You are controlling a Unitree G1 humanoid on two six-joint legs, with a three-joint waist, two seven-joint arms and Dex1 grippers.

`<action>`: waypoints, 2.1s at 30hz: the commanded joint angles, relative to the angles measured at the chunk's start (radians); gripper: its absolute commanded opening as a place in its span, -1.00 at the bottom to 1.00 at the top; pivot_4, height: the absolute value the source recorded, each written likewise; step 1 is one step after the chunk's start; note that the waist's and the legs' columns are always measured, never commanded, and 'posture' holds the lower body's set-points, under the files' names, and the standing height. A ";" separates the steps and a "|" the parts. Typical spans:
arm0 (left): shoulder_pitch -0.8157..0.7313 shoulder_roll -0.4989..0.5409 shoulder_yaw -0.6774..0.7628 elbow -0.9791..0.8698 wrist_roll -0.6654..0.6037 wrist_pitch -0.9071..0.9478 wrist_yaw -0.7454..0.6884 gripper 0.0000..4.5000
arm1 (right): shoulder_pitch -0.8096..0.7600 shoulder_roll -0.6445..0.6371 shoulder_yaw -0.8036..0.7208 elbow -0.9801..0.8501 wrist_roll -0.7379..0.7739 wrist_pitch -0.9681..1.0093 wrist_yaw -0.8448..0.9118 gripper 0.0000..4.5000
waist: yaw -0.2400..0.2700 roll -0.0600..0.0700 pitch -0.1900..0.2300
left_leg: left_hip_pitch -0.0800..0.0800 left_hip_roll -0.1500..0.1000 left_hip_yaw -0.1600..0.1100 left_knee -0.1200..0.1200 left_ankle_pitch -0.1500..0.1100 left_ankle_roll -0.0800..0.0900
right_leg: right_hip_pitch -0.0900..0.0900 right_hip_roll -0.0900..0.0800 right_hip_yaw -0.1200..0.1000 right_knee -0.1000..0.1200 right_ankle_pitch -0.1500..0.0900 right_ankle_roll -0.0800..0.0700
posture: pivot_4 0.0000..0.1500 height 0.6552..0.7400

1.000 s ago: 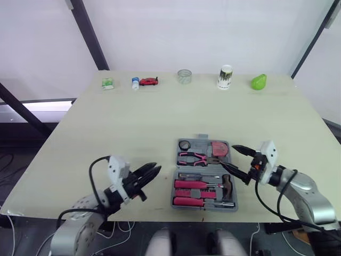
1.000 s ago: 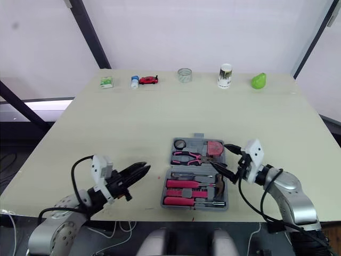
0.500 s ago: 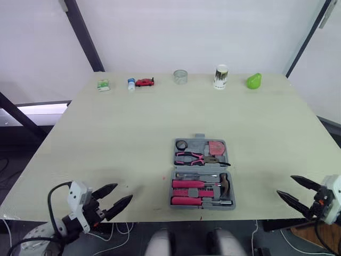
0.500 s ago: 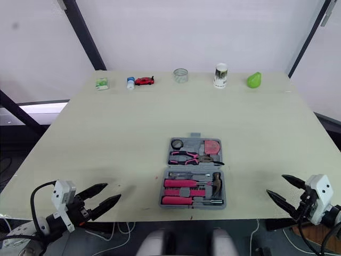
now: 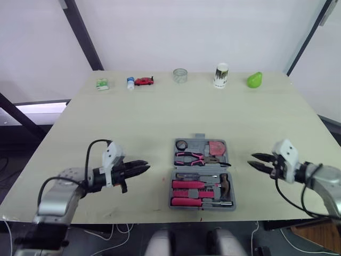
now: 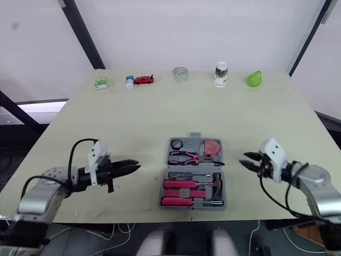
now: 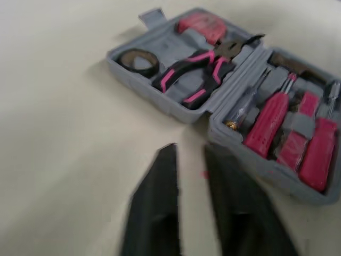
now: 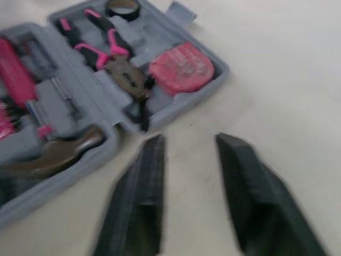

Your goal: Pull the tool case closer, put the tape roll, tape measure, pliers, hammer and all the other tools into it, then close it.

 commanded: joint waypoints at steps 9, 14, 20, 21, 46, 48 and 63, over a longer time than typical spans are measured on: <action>-0.325 -0.081 -0.276 0.354 0.237 -0.143 -0.180 -1.00 | -0.171 -0.079 0.214 0.072 -0.153 0.078 0.145 -0.98 | 0.001 0.000 0.000 | -0.013 -0.003 -0.002 0.003 0.000 0.000 | -0.009 -0.002 -0.002 -0.001 0.001 0.001 | 1.00 1.00; -0.405 -0.150 -0.321 0.506 0.305 -0.232 -0.198 -1.00 | -0.215 -0.079 0.287 0.101 -0.217 0.083 0.180 -0.98 | 0.000 0.000 0.000 | -0.012 -0.003 -0.004 0.003 0.000 0.000 | -0.009 -0.001 -0.003 0.001 0.001 0.001 | 1.00 1.00; -0.463 -0.227 -0.337 0.625 0.358 -0.305 -0.177 -1.00 | -0.267 -0.029 0.367 0.116 -0.263 0.095 0.207 -0.98 | 0.000 0.000 0.000 | -0.013 -0.003 -0.004 0.005 0.000 0.000 | -0.009 -0.001 -0.003 0.001 0.001 0.002 | 1.00 1.00; -0.469 -0.235 -0.339 0.637 0.367 -0.318 -0.175 -1.00 | -0.275 -0.016 0.377 0.117 -0.269 0.095 0.208 -0.98 | 0.001 0.000 0.000 | -0.013 -0.003 -0.004 0.005 0.000 0.000 | -0.008 -0.001 -0.003 0.002 0.001 0.002 | 1.00 1.00; -0.338 -0.271 -0.307 0.321 0.347 -0.145 -0.161 -1.00 | -0.377 0.113 0.410 0.177 -0.310 0.043 0.291 -0.98 | -0.001 0.000 0.000 | -0.013 -0.003 -0.006 0.008 0.000 0.000 | -0.008 -0.002 -0.004 0.006 0.001 0.002 | 1.00 1.00; -0.329 -0.267 -0.307 0.312 0.349 -0.143 -0.159 -1.00 | -0.369 0.115 0.411 0.162 -0.308 0.054 0.303 -0.98 | -0.001 0.000 0.000 | -0.013 -0.003 -0.006 0.008 0.000 0.000 | -0.008 -0.002 -0.004 0.006 0.001 0.002 | 1.00 1.00; -0.241 -0.222 -0.299 0.220 0.343 -0.114 -0.153 -1.00 | -0.313 0.104 0.410 0.078 -0.296 0.114 0.333 -0.98 | -0.002 0.000 0.000 | -0.012 -0.003 -0.006 0.008 0.000 0.000 | -0.008 -0.002 -0.004 0.006 0.001 0.002 | 1.00 1.00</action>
